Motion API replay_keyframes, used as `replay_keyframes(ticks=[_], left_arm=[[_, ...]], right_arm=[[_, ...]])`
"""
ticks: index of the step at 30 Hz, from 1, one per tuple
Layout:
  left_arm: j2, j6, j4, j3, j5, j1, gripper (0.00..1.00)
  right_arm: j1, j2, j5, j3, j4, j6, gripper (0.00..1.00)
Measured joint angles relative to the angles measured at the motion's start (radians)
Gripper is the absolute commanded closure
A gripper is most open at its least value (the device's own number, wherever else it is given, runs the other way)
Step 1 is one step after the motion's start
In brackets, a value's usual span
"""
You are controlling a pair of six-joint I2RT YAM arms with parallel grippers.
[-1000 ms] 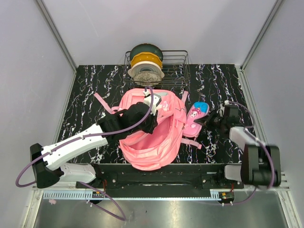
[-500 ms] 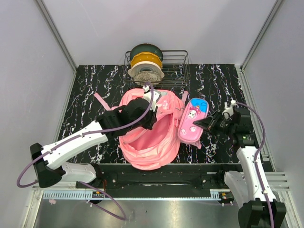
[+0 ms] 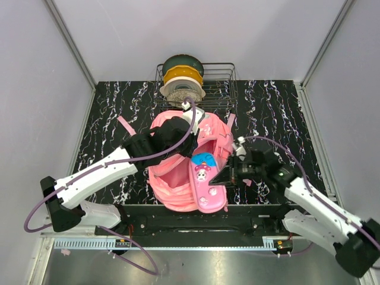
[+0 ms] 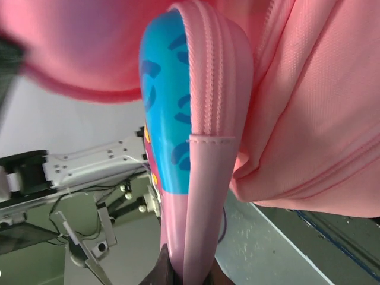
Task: Pack the student bag
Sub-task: Place the stationery in the student bag.
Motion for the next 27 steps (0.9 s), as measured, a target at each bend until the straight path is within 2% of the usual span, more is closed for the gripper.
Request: replay_keyframes(ticks=[4,14,21,23,27], left_arm=[[0.0,0.003,0.0,0.0,0.0,-0.004,1.0],[-0.026,-0.013,0.0,-0.001,-0.032,-0.047,1.0],[-0.046,-0.041,0.0,-0.006,-0.056,-0.06,1.0],[-0.046,-0.048,0.001,-0.011,-0.062,-0.062,1.0],[-0.048,-0.056,0.006,-0.014,-0.069,-0.068,1.0]], right_arm=[[0.128,0.158,0.098,0.013,0.085,0.054,1.0],[0.146,0.413,0.384,0.095,0.32,0.188,1.0],[0.176,0.506,0.577,0.131,0.39,0.272,0.99],[0.193,0.51,0.666,0.131,0.41,0.304,0.91],[0.235,0.525,0.813,0.131,0.463,0.345,0.89]])
